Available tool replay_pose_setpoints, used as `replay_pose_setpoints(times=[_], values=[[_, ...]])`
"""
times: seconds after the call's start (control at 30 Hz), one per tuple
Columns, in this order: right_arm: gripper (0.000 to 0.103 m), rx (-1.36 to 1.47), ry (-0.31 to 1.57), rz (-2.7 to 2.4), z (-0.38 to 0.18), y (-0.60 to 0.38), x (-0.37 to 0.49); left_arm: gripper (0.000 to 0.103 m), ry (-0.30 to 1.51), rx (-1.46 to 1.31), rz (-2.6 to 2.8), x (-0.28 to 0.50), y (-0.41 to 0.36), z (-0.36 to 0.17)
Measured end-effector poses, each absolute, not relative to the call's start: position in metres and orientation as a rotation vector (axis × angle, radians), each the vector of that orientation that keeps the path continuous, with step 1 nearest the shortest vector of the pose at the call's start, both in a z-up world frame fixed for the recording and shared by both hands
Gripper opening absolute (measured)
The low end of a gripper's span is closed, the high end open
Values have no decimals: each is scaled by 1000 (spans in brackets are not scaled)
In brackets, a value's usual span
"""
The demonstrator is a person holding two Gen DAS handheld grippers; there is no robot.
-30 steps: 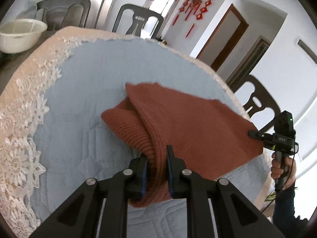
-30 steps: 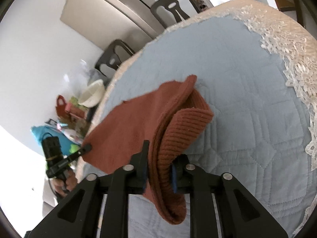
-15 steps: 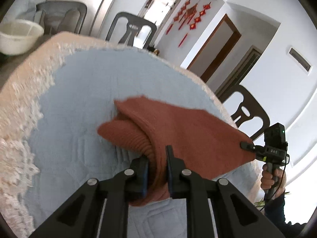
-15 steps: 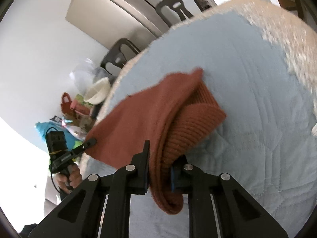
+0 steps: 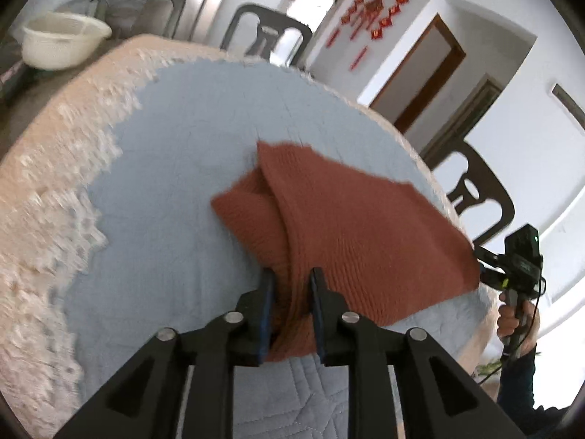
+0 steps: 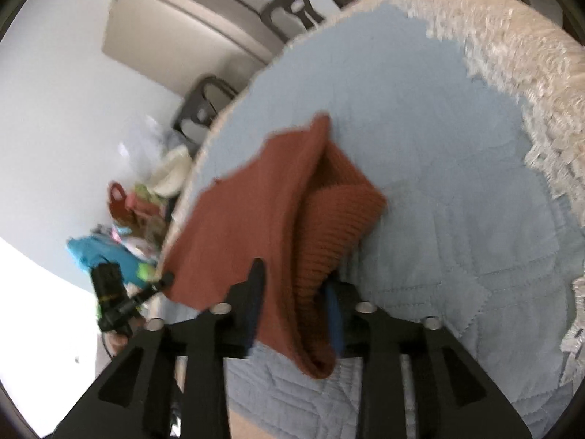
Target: Fold small clothes
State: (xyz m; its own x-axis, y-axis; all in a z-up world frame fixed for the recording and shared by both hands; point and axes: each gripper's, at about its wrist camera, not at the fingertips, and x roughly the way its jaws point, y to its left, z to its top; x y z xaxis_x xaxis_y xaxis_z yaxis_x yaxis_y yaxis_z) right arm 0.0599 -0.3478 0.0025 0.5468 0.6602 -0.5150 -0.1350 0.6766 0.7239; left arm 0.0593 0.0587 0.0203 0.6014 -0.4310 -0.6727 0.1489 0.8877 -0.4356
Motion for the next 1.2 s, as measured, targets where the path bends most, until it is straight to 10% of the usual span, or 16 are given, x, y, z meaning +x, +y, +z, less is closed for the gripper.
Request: replay_pose_setpoints(times=[0.27, 0.37, 1.2], values=[[52, 777, 915, 511, -9, -340, 98, 31, 748, -322, -381, 72, 40, 60], [18, 690, 870, 482, 0, -339, 101, 32, 804, -261, -404, 87, 19, 45], [20, 131, 776, 193, 8, -284, 38, 32, 791, -166, -264, 68, 3, 19]])
